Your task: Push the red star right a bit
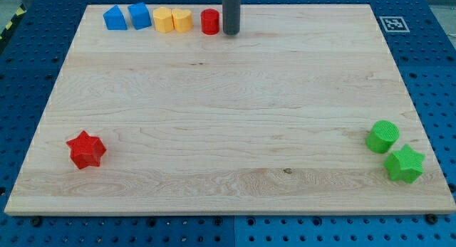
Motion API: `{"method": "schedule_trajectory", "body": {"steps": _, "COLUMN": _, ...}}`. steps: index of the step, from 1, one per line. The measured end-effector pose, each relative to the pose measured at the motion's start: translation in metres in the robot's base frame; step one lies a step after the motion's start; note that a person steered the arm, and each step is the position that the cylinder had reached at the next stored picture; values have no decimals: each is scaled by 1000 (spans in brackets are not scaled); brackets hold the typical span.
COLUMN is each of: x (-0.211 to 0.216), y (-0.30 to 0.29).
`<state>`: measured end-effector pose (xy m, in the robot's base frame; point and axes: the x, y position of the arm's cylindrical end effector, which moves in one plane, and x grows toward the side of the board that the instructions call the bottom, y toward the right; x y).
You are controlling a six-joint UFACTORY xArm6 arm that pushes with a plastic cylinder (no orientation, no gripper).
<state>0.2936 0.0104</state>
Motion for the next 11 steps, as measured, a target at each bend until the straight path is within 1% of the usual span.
{"method": "schedule_trajectory", "body": {"steps": 1, "x": 48, "y": 0}}
{"method": "schedule_trajectory", "body": {"steps": 2, "x": 52, "y": -53}}
{"method": "schedule_trajectory", "body": {"steps": 3, "x": 53, "y": -124}}
{"method": "schedule_trajectory", "body": {"steps": 4, "x": 80, "y": -193}}
{"method": "schedule_trajectory", "body": {"steps": 5, "x": 120, "y": -253}}
{"method": "schedule_trajectory", "body": {"steps": 6, "x": 171, "y": -287}}
{"method": "schedule_trajectory", "body": {"steps": 7, "x": 243, "y": -294}}
{"method": "schedule_trajectory", "body": {"steps": 8, "x": 261, "y": -294}}
{"method": "schedule_trajectory", "body": {"steps": 9, "x": 255, "y": -286}}
{"method": "schedule_trajectory", "body": {"steps": 11, "x": 256, "y": -217}}
